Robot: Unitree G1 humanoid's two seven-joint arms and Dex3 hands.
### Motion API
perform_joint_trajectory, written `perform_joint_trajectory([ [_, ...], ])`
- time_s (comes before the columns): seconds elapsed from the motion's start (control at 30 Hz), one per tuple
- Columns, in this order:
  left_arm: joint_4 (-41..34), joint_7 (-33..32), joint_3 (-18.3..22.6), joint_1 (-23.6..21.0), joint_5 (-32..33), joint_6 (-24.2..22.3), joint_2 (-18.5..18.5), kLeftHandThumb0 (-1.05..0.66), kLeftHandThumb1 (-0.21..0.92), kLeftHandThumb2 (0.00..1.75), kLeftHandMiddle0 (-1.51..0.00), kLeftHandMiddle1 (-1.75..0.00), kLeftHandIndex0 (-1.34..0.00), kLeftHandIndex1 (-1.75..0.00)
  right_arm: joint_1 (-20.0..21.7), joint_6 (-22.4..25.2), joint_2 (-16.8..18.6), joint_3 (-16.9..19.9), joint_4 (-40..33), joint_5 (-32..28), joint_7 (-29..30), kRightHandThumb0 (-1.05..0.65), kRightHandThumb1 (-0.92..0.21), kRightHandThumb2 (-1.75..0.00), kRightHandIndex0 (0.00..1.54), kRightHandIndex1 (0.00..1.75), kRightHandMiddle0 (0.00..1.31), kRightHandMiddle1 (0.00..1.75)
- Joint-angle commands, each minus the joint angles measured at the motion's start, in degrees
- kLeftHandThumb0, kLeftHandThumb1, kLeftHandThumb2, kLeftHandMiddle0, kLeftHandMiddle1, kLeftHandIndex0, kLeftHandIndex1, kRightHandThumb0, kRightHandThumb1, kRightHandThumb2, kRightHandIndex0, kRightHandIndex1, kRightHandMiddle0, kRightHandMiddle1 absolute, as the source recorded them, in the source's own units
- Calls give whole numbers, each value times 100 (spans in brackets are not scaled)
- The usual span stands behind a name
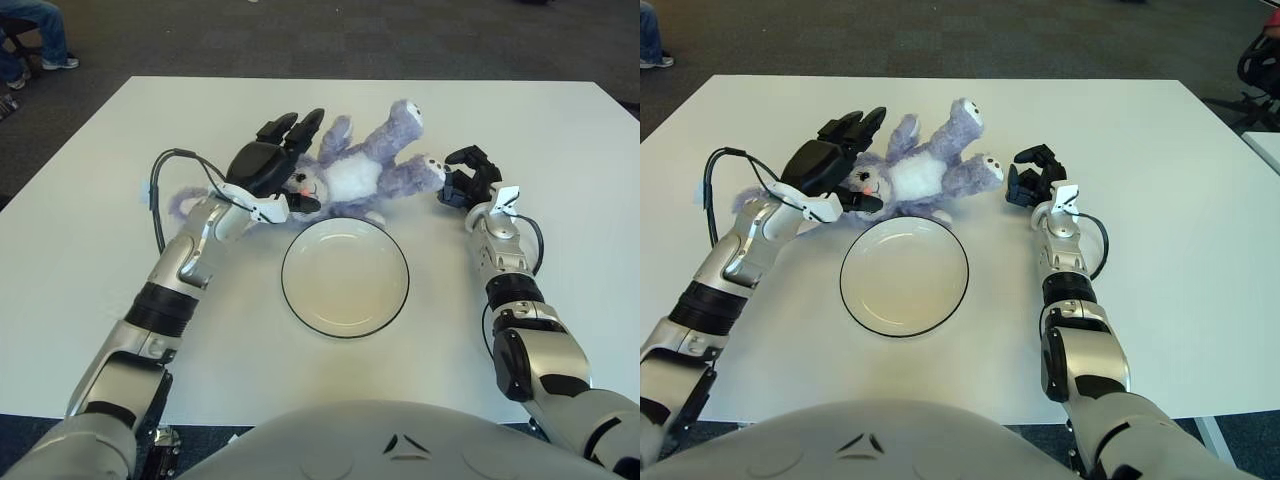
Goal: Put the doll into the plate.
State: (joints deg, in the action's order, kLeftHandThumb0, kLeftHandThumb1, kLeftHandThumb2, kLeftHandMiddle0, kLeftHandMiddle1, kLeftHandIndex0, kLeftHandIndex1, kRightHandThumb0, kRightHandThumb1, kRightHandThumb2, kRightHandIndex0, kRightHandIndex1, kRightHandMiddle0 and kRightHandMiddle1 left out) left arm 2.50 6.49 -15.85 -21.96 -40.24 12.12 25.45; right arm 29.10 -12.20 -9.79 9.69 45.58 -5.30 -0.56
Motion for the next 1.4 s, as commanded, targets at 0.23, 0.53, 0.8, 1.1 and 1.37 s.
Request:
perform_joint_trajectory([
  [0.23,139,694,-238,-435,-184,-330,101,-99,90,25,-10,-5,0,0,-350,399,54,-24,133,31,-7,-1,-31,-131,63,175,43,165],
  [0.53,1081,2005,-556,-1239,404,236,370,-102,92,28,-9,-4,0,0,-419,427,44,-56,1,60,-17,-1,-29,-132,64,175,46,163],
  [0.8,1861,3162,-776,-1766,1108,1097,600,-105,92,50,-17,-8,0,0,-452,505,36,-71,-100,75,9,-1,-29,-132,64,175,46,163],
  [1.1,2452,3792,-985,-2224,1079,1238,737,-105,92,63,-2,-139,0,0,-492,574,26,-72,-214,68,-8,-1,-29,-132,64,175,45,164],
  [1.37,2477,4103,-1198,-2451,749,1219,938,-105,92,66,-20,-172,-1,-1,-532,612,13,-75,-294,80,6,-1,-29,-133,64,175,46,164],
])
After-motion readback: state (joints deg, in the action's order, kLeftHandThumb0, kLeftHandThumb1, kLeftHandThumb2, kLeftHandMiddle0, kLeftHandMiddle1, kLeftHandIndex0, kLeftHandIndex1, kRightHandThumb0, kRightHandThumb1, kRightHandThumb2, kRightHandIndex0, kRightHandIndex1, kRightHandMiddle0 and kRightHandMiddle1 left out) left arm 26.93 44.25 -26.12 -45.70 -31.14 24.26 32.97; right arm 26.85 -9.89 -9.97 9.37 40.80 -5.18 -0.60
